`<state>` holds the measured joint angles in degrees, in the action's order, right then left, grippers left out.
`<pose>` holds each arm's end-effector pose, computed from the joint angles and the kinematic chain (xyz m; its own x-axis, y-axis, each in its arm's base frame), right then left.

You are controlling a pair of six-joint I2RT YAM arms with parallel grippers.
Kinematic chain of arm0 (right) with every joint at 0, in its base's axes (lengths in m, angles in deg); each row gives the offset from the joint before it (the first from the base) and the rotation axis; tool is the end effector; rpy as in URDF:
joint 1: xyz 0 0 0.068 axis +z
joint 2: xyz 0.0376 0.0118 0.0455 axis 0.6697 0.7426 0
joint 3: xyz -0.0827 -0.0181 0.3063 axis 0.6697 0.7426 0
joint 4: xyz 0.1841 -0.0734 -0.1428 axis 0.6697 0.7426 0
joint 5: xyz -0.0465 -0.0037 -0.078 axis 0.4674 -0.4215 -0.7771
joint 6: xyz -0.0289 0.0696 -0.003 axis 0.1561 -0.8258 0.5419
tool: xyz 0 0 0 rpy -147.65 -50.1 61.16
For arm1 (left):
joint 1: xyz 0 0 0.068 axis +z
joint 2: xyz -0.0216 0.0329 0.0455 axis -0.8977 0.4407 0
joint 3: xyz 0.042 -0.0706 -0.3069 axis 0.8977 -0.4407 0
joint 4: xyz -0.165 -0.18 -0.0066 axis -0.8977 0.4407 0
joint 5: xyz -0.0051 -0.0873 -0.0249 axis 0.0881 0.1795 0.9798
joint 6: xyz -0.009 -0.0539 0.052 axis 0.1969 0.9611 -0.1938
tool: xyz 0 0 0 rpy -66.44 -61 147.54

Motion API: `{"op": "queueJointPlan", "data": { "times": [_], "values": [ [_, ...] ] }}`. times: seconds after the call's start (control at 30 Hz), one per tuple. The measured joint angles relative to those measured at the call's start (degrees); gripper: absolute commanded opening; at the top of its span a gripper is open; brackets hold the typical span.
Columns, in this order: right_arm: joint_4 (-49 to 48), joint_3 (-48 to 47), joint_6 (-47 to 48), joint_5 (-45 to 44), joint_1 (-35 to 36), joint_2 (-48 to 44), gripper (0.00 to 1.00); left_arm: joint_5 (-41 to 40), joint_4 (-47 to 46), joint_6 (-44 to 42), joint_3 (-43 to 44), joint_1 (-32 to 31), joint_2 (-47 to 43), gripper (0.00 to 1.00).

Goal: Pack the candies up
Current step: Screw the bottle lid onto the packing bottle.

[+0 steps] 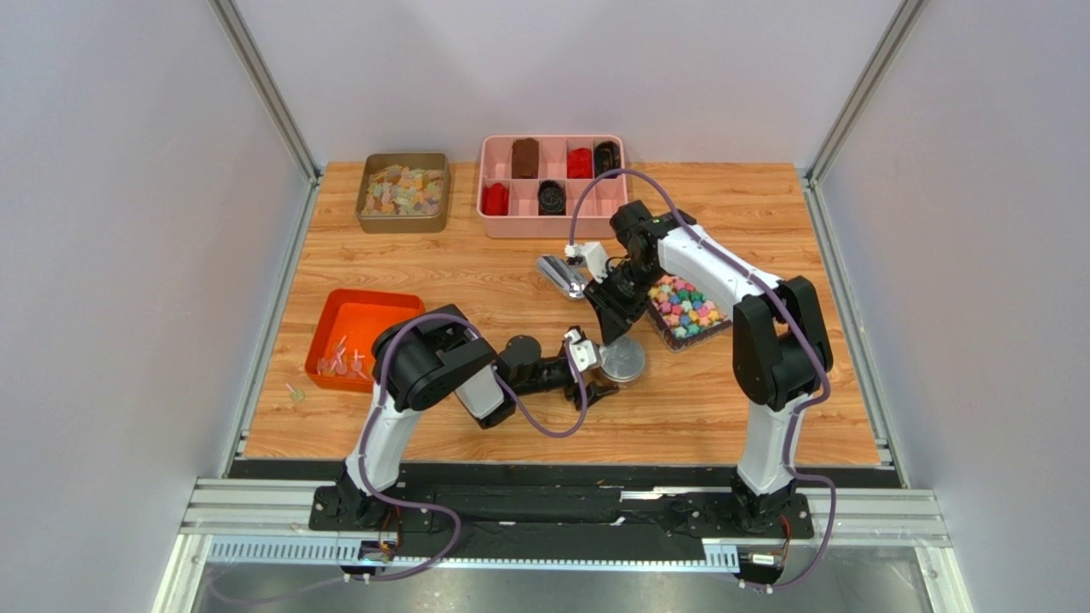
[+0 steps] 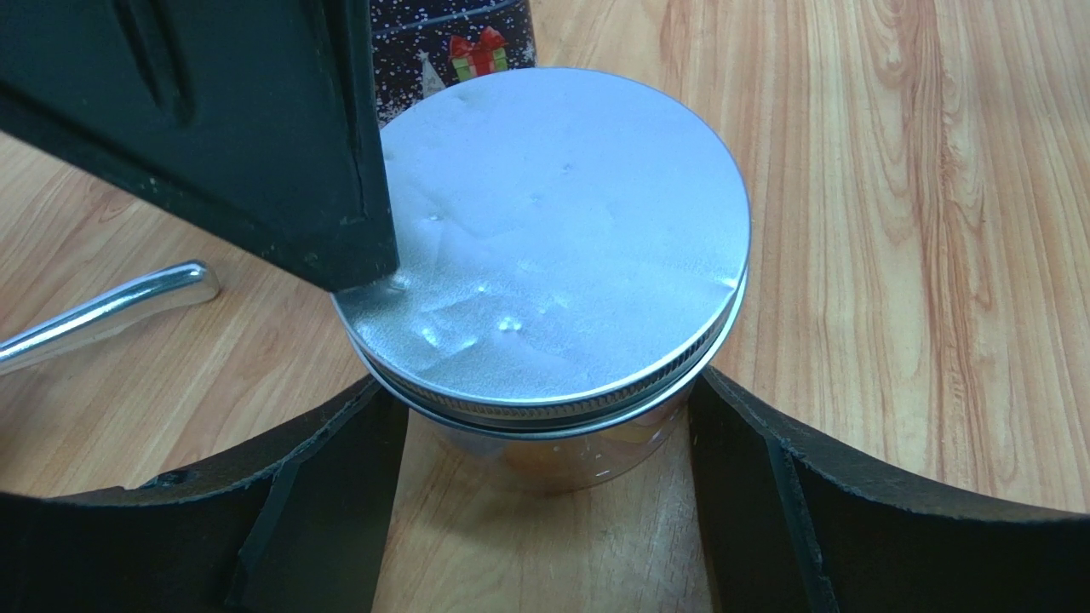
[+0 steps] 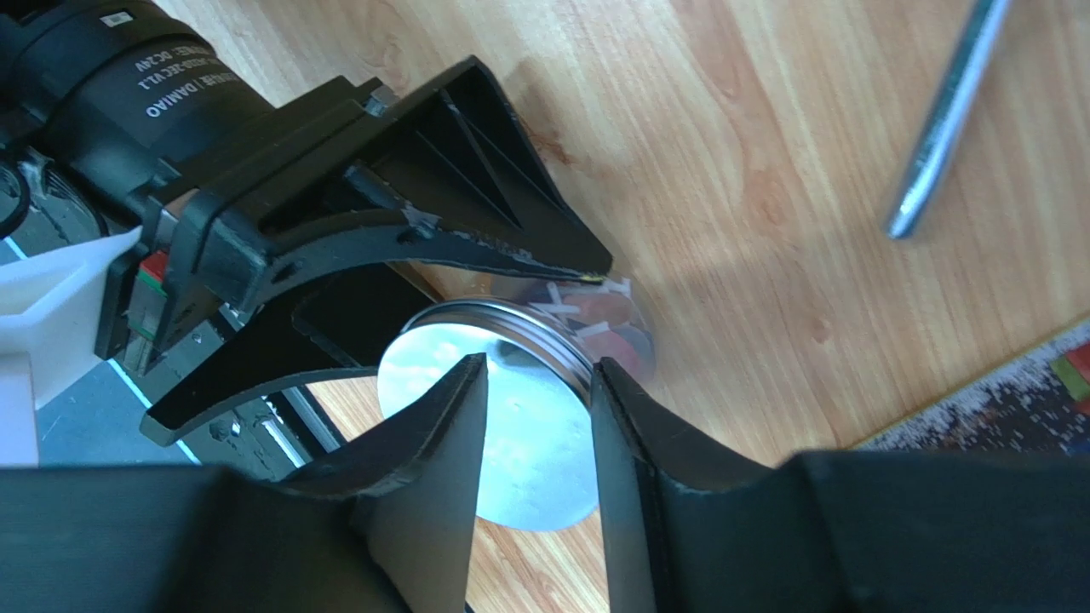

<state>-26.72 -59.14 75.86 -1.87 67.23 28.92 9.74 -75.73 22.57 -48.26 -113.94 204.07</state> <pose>0.3226 0.1855 0.2465 -0.5794 -0.7477 -0.3246 -0.8059 0.4658 0.3656 0.2332 -0.3191 0.1355 0.0309 0.1426 -0.9893 0.9629 0.2610 0.0677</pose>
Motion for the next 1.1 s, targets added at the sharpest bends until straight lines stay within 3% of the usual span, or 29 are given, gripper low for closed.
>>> {"op": "queueJointPlan", "data": {
  "times": [0.1, 0.3, 1.1],
  "values": [
    [-0.13, -0.02, 0.04, 0.07, 0.50, 0.26, 0.26, 0.00, -0.02, 0.00, 0.00, 0.00, 0.00, 0.70],
    [-0.70, 0.11, 0.04, -0.11, 0.50, 0.28, 0.20, 0.00, -0.02, 0.02, 0.00, 0.00, 0.00, 0.70],
    [-9.07, 11.39, 0.26, -1.07, -2.67, -7.91, 0.14, 0.57, 0.61, 0.87, 0.35, -0.26, 0.00, 0.68]
  ]
}}
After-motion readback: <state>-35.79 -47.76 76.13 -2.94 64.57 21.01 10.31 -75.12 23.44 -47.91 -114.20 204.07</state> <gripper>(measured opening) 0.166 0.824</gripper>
